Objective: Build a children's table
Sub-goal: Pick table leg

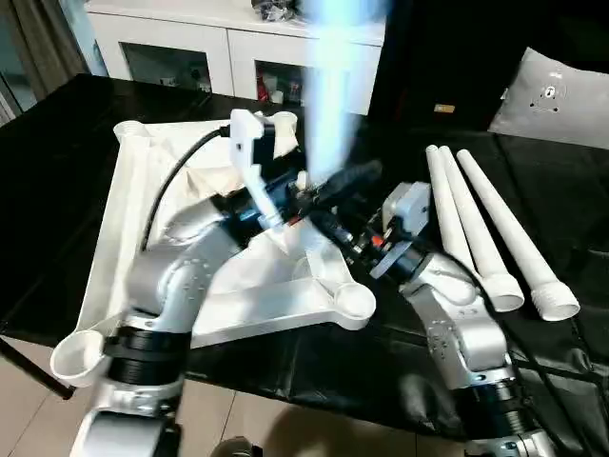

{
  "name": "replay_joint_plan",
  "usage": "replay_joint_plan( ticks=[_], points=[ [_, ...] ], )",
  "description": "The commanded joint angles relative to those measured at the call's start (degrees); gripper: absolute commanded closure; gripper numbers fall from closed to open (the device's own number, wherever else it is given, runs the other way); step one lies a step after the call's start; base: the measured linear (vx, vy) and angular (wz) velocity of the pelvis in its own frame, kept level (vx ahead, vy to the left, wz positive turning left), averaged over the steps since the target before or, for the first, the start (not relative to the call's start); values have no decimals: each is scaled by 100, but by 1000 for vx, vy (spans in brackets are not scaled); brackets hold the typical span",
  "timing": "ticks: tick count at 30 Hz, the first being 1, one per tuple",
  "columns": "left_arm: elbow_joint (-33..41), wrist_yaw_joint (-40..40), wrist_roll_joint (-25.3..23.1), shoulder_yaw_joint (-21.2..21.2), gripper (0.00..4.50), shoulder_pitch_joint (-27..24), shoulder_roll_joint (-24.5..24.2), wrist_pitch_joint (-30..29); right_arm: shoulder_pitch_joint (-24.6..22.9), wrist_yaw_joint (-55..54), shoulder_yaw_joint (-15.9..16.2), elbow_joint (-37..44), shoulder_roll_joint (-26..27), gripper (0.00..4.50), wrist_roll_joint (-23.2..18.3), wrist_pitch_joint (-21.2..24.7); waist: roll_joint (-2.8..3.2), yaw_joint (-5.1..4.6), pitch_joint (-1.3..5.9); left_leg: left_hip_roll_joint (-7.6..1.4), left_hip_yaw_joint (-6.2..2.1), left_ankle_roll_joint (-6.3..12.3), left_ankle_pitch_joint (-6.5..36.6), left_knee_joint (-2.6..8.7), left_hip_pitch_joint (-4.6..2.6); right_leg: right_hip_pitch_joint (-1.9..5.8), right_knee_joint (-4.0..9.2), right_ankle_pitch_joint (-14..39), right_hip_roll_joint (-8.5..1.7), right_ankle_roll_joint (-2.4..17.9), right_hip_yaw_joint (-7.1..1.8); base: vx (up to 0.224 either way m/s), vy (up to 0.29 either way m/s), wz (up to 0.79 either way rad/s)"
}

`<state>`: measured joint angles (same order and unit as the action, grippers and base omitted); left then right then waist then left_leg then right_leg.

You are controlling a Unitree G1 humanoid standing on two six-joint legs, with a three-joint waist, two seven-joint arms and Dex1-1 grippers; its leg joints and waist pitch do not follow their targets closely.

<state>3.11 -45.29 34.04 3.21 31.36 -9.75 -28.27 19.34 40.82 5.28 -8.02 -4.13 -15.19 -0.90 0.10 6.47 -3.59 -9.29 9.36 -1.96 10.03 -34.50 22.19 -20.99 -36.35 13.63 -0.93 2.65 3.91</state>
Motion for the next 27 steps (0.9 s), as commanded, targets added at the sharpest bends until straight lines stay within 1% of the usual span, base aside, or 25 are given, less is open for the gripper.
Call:
replay_joint_plan(
  ticks=[1, 4, 7, 8, 9, 10, 13, 14, 15, 17, 19, 21, 22, 23, 25, 27],
  points=[
    [120, -241, 118, 121, 79, 17, -27, -23, -53, -75, -117, -86, -43, 265, 30, -35, 43, -16, 390, -486, -179, 160, 759, 388, -126, 236, 457, 311, -809, 899, -406, 0, 0, 0],
    [-70, -242, -44, 117, 123, 55, -98, 77, -55, -67, -95, -98, -53, 266, 30, -50, 43, -32, 390, -476, -164, 156, 811, 389, -134, 232, 466, 342, -806, 893, -404, 0, 0, 0],
    [-266, -141, -289, 105, 127, 119, -151, 259, -47, -61, -71, -129, -80, 266, 16, -101, 45, -33, 388, -476, -160, 158, 835, 390, -130, 235, 474, 388, -811, 864, -410, 0, 0, 0],
    [-324, -108, -391, 120, 139, 140, -178, 331, -46, -60, -69, -133, -87, 266, 14, -109, 45, -30, 392, -482, -162, 154, 840, 389, -137, 230, 469, 383, -814, 857, -410, 0, 0, 0],
    [-401, -64, -592, 180, 155, 168, -235, 466, -45, -57, -70, -127, -95, 266, 9, -110, 41, -34, 387, -482, -162, 163, 848, 396, -136, 226, 478, 397, -809, 849, -409, 0, 0, 0],
    [-439, -42, -670, 202, 165, 182, -258, 508, -43, -56, -71, -121, -99, 266, 7, -107, 49, -32, 393, -482, -166, 168, 835, 395, -137, 228, 470, 395, -810, 808, -411, 0, 0, 0],
    [-507, -4, -842, 258, 172, 216, -327, 591, -34, -58, -66, -100, -110, 266, 19, -108, 50, -32, 396, -490, -166, 147, 834, 398, -136, 230, 466, 349, -819, 852, -406, 0, 0, 0],
    [-520, -57, -882, 320, 186, 216, -374, 588, -20, -58, -56, -89, -120, 266, 18, -104, 40, -32, 399, -490, -161, 149, 820, 392, -138, 227, 459, 316, -817, 861, -409, 0, 0, 0],
    [-519, -81, -902, 352, 199, 211, -396, 585, -15, -60, -52, -83, -122, 266, 18, -101, 44, -27, 398, -488, -161, 156, 813, 392, -137, 225, 456, 302, -820, 868, -410, 0, 0, 0],
    [-543, -181, -993, 493, 205, 180, -471, 558, 16, -65, -44, -73, -133, 266, 11, -91, 44, -27, 402, -492, -161, 171, 779, 391, -135, 224, 450, 242, -823, 890, -406, 0, 0, 0],
    [-573, -148, -1059, 517, 217, 166, -472, 562, 25, -70, -42, -62, -135, 266, 9, -87, 45, -29, 396, -487, -158, 169, 811, 392, -137, 218, 450, 281, -820, 898, -407, 0, 0, 0],
    [-618, -84, -1084, 498, 230, 175, -442, 576, 36, -72, -45, -61, -139, 266, 3, -83, 40, -28, 395, -486, -153, 162, 825, 389, -133, 225, 460, 325, -828, 906, -408, 0, 0, 0],
    [-692, 58, -1080, 411, 233, 194, -354, 569, 51, -78, -43, -46, -147, 266, -9, -72, 37, -34, 391, -485, -152, 154, 831, 392, -126, 227, 462, 355, -821, 902, -406, 0, 0, 0],
    [-713, 109, -1071, 375, 236, 202, -323, 560, 54, -80, -42, -39, -149, 266, -12, -68, 45, -22, 396, -488, -155, 149, 834, 388, -141, 220, 462, 367, -825, 900, -403, 0, 0, 0],
    [-794, 347, -1084, 281, 243, 245, -226, 553, 72, -86, -37, -15, -152, 266, -13, -49, 36, -21, 394, -490, -151, 147, 858, 390, -134, 225, 467, 377, -830, 913, -405, 0, 0, 0],
    [-823, 412, -1105, 263, 246, 257, -206, 558, 79, -89, -35, -12, -153, 266, -13, -43, 32, -23, 400, -491, -155, 157, 835, 390, -130, 228, 456, 351, -828, 913, -403, 0, 0, 0]
  ],
)
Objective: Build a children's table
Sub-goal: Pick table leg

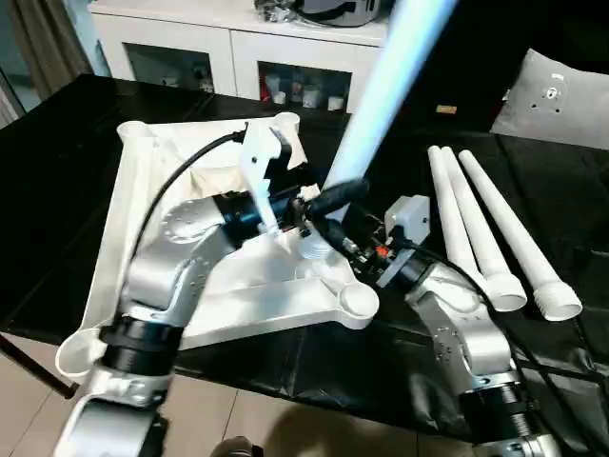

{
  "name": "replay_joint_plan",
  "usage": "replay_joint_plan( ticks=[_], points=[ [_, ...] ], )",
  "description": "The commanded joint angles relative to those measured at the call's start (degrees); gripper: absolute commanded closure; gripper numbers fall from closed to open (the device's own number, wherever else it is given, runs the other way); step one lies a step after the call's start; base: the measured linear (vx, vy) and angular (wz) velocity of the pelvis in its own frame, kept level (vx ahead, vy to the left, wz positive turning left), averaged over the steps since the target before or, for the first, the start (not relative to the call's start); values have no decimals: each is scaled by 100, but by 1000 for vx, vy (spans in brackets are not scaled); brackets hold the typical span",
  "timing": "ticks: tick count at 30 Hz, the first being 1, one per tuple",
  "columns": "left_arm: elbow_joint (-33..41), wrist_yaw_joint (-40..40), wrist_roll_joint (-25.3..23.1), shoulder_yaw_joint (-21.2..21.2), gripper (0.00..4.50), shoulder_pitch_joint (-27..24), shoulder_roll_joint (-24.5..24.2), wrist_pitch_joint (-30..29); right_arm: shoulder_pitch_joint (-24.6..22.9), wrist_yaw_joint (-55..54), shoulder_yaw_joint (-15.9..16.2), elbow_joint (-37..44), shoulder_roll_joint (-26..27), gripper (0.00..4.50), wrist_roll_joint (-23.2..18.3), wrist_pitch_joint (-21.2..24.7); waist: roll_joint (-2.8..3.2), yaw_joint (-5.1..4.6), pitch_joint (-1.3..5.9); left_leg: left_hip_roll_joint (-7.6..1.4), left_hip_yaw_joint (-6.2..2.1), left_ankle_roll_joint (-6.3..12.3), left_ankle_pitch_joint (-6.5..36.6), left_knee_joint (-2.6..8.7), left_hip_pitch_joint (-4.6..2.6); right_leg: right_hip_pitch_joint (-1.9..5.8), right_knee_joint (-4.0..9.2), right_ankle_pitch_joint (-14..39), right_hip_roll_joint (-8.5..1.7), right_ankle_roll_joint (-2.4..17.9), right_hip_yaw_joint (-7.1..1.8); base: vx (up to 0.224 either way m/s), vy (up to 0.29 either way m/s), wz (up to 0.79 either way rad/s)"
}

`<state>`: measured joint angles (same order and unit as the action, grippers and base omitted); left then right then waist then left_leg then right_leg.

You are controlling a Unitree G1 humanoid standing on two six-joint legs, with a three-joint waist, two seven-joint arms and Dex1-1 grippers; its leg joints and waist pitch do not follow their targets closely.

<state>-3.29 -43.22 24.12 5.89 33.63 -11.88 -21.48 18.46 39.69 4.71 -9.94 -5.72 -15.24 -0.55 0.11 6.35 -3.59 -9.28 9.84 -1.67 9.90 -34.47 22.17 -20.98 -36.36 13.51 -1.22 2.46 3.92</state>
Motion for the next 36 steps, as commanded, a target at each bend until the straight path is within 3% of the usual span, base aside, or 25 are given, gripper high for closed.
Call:
replay_joint_plan(
  ticks=[1, 13, 22, 25, 28, 30, 32, 36],
  points=[
    [-199, 248, -115, -22, 248, 34, 25, -132, 172, 19, 23, 186, 7, 266, -9, -72, 31, -10, 402, -486, -201, 146, 817, 381, -121, 230, 457, 325, -805, 935, -406, 0, 0, 0],
    [-299, 677, -129, -231, 255, 121, 154, -345, 244, -169, 14, 309, -55, 266, 16, 260, 28, -15, 398, -482, -197, 162, 807, 376, -130, 223, 470, 416, -796, 923, -404, 0, 0, 0],
    [-326, 688, -561, 3, 261, 108, -7, -44, 309, -312, -8, 294, -59, 266, 27, 448, 28, -15, 397, -489, -202, 164, 782, 384, -127, 217, 470, 373, -797, 873, -406, 0, 0, 0],
    [-323, 776, -449, -118, 262, 129, 62, -124, 321, -333, -16, 331, -58, 266, -6, 532, 26, -15, 393, -491, -200, 129, 836, 388, -133, 216, 476, 441, -802, 888, -405, 0, 0, 0],
    [-352, 847, -343, -229, 262, 163, 104, -197, 346, -298, -48, 354, -64, 196, -91, 622, 24, -21, 396, -484, -197, 127, 818, 384, -130, 222, 467, 386, -799, 926, -405, 0, 0, 0],
    [-379, 895, -264, -317, 262, 190, 136, -243, 365, -215, -68, 400, -103, 194, -191, 725, 23, -22, 396, -481, -193, 133, 816, 378, -122, 222, 464, 371, -793, 912, -405, 0, 0, 0],
    [-407, 958, -257, -360, 262, 214, 138, -287, 377, -174, -89, 441, -141, 156, -245, 787, 23, -21, 400, -479, -199, 159, 805, 378, -126, 226, 465, 345, -788, 855, -403, 0, 0, 0],
    [-489, 1035, -180, -468, 262, 280, 114, -450, 410, 29, -197, 587, -309, 124, -477, 940, 28, -5, 403, -482, -195, 183, 745, 368, -130, 221, 464, 294, -797, 882, -409, 0, 0, 0]
  ],
)
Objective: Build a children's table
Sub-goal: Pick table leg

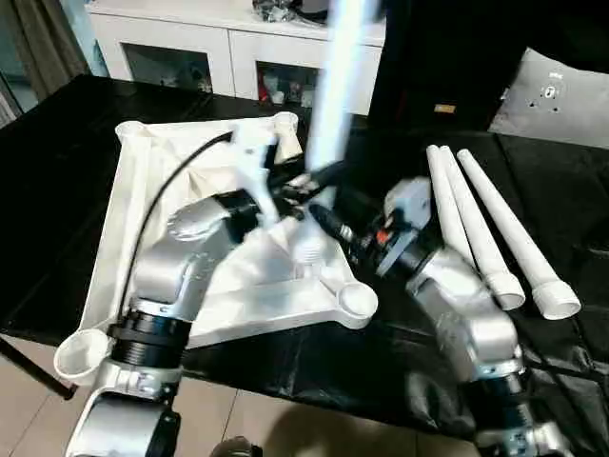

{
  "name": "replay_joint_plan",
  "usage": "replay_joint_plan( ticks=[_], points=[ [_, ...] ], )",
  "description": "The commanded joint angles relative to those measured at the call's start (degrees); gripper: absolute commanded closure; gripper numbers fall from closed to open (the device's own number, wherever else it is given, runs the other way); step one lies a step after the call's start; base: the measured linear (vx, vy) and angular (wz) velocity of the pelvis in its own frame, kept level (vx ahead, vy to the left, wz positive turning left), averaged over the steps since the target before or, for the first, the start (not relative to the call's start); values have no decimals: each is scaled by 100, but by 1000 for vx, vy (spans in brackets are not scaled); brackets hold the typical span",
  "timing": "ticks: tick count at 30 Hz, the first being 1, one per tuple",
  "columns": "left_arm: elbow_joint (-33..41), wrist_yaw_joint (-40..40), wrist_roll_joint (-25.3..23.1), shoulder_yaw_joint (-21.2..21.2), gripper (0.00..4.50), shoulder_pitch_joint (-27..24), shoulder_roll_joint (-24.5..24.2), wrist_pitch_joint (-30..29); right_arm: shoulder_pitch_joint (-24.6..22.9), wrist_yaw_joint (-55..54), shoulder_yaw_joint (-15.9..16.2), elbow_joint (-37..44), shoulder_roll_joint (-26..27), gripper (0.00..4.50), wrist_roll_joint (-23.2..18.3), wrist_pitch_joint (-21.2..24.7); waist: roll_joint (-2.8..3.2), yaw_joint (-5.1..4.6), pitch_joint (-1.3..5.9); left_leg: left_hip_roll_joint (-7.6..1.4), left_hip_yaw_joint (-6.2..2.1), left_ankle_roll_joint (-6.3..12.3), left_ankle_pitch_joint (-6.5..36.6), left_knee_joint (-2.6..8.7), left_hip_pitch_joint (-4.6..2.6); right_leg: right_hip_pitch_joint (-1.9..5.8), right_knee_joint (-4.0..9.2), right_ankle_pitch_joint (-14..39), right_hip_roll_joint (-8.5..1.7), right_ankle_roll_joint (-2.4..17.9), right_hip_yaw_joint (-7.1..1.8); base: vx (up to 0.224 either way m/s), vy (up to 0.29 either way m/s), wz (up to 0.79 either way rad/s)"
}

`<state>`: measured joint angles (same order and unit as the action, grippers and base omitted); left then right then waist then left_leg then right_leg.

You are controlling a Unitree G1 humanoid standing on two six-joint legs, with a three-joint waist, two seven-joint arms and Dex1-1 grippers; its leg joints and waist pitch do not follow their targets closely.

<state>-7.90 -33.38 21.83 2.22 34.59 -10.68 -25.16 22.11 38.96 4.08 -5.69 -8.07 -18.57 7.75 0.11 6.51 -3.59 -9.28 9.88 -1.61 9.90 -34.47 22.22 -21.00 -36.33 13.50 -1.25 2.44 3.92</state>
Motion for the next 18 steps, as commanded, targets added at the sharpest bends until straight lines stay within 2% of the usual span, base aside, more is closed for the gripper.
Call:
replay_joint_plan(
  ticks=[1, 4, 6, 7, 8, 9, 10, 12, 15, 18],
  points=[
    [-64, 79, 117, -180, 262, 222, -19, -180, 54, 220, -226, 269, -184, 111, -321, 257, 17, -11, 401, -484, -198, 211, 713, 370, -134, 228, 452, 221, -785, 891, -403, 0, 0, 0],
    [-119, 95, 248, -311, 262, 286, -31, -354, 101, 363, -458, 412, -357, 92, -680, 562, 11, 11, 410, -484, -205, 253, 673, 364, -132, 236, 450, 209, -791, 890, -392, 0, 0, 0],
    [-111, 96, 495, -475, 262, 341, -3, -584, 201, 261, -776, 478, -410, 79, -1055, 883, -21, 4, 408, -473, -191, 256, 665, 358, -130, 238, 455, 248, -802, 915, -394, 0, 0, 0],
    [-75, 93, 771, -638, 262, 395, 56, -791, 321, 39, -1035, 489, -488, 65, -1340, 1373, -9, 9, 404, -464, -186, 261, 630, 351, -132, 229, 462, 337, -799, 978, -389, 0, 0, 0],
    [-60, 88, 888, -704, 262, 418, 84, -864, 377, -57, -1123, 477, -545, 58, -1433, 1625, -3, 16, 412, -463, -191, 257, 593, 350, -138, 232, 456, 339, -797, 1003, -383, 0, 0, 0],
    [-36, 56, 1035, -764, 262, 441, 110, -966, 399, -26, -1139, 480, -650, 58, -1480, 1834, -6, 20, 410, -459, -188, 244, 551, 345, -137, 230, 457, 335, -785, 1020, -379, 0, 0, 0],
    [-36, 56, 1035, -764, 262, 441, 110, -966, 399, -26, -1139, 480, -650, 58, -1480, 1834, -4, 36, 414, -455, -178, 234, 540, 333, -136, 225, 468, 338, -791, 1000, -384, 0, 0, 0],
    [32, -9, 1231, -838, 262, 455, 131, -1142, 383, 71, -1132, 521, -795, 30, -1567, 2050, -23, 31, 415, -438, -174, 262, 499, 331, -112, 243, 468, 294, -789, 961, -383, 0, 0, 0],
    [123, -98, 1579, -996, 262, 510, 180, -1449, 337, 195, -1256, 546, -968, 12, -1888, 2318, -24, 48, 420, -443, -173, 281, 440, 322, -111, 253, 467, 299, -797, 963, -374, 0, 0, 0],
    [151, -157, 1631, -1020, 262, 537, 174, -1509, 311, 266, -1277, 576, -1038, 2, -1960, 2399, -30, 44, 412, -445, -172, 271, 488, 329, -109, 245, 484, 411, -783, 927, -371, 0, 0, 0]
  ],
)
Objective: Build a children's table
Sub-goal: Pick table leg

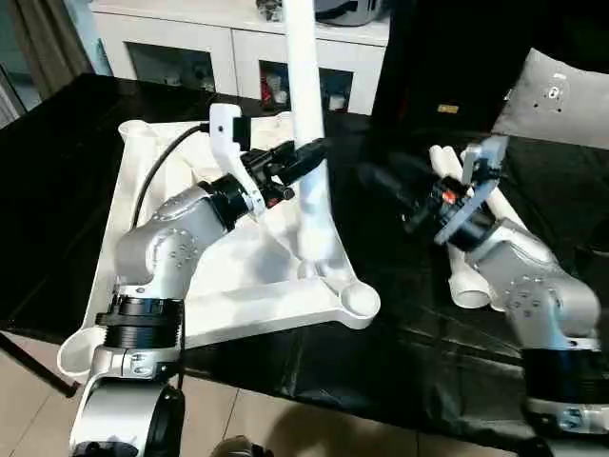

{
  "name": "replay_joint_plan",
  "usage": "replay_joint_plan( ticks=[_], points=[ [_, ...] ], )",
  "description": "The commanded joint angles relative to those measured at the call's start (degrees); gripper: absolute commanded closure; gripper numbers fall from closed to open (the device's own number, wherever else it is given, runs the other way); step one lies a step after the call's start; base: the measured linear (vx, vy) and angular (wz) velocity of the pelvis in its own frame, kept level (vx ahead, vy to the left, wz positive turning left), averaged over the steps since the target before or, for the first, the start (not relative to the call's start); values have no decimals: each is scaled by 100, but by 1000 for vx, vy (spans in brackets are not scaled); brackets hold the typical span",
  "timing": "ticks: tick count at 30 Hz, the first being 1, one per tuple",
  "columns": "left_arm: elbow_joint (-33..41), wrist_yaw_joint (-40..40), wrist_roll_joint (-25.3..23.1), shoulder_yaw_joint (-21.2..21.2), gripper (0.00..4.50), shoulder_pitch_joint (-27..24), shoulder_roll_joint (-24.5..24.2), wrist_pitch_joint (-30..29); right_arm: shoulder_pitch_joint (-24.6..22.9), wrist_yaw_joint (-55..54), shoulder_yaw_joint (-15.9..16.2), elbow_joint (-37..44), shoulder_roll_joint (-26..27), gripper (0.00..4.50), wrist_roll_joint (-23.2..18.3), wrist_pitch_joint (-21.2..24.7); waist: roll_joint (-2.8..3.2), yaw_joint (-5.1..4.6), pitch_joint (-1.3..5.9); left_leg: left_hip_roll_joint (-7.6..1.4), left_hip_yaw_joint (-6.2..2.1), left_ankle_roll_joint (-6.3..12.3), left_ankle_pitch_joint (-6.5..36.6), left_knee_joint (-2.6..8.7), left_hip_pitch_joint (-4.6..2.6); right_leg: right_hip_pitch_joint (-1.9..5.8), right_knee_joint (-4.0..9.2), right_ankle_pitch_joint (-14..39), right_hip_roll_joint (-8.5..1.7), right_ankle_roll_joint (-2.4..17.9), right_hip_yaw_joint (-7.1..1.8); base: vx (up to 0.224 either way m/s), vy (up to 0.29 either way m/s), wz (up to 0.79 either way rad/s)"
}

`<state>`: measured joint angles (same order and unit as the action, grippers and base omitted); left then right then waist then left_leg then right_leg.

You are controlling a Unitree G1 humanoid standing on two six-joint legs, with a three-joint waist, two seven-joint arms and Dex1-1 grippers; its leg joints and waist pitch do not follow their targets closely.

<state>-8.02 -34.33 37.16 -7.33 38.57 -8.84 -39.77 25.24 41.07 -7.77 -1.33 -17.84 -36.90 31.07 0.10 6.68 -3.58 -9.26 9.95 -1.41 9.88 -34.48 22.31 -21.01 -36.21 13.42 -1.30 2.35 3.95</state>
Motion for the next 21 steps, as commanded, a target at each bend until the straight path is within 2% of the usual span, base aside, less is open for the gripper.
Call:
replay_joint_plan(
  ticks=[1, 5, 8, 10, 12, 14, 15, 16, 21],
  points=[
    [183, -111, 142, -64, 262, 149, -16, -84, -19, 113, -70, 160, -109, 2, -125, 103, -26, 32, 410, -449, -179, 243, 527, 329, -127, 242, 487, 495, -784, 897, -375, 0, 0, 0],
    [284, -468, 47, 190, 262, 155, -210, -44, -41, 372, 83, 309, -350, 2, -67, 314, -28, 32, 402, -442, -182, 226, 519, 337, -121, 244, 497, 622, -777, 810, -379, 0, 0, 0],
    [394, -1018, -176, 610, 262, 192, -496, 173, -21, 790, 403, 407, -683, 2, 27, 436, -17, 36, 403, -446, -193, 231, 511, 343, -120, 251, 505, 673, -768, 708, -380, 0, 0, 0],
    [463, -1476, -83, 767, 262, 281, -627, 102, 57, 1239, 700, 440, -938, 2, 93, 447, -14, 41, 405, -449, -191, 216, 519, 337, -123, 249, 500, 654, -774, 714, -376, 0, 0, 0],
    [473, -1709, -83, 870, 263, 341, -694, 126, 90, 1541, 844, 480, -1057, 0, 81, 443, -8, 48, 403, -447, -181, 247, 534, 326, -123, 243, 495, 609, -775, 781, -380, 0, 0, 0],
    [497, -1941, -67, 976, 263, 403, -751, 133, 132, 1790, 972, 476, -1163, 0, 71, 473, -38, 49, 398, -450, -183, 257, 559, 330, -121, 251, 500, 648, -779, 826, -375, 0, 0, 0],
    [508, -2011, -58, 1005, 264, 418, -764, 135, 146, 1863, 1013, 465, -1195, 0, 81, 479, -25, 57, 400, -458, -184, 263, 524, 326, -120, 247, 487, 623, -781, 853, -376, 0, 0, 0],
    [526, -2126, -22, 1051, 264, 462, -782, 109, 174, 2097, 1148, 439, -1292, 0, 149, 468, -41, 59, 405, -460, -181, 270, 507, 321, -120, 253, 483, 591, -781, 865, -376, 0, 0, 0],
    [526, -2389, -61, 1222, 264, 521, -829, 202, 283, 2208, 1328, 254, -1277, 0, 266, 380, -42, 71, 407, -459, -184, 297, 461, 315, -121, 243, 474, 593, -784, 895, -372, 0, 0, 0]
  ],
)
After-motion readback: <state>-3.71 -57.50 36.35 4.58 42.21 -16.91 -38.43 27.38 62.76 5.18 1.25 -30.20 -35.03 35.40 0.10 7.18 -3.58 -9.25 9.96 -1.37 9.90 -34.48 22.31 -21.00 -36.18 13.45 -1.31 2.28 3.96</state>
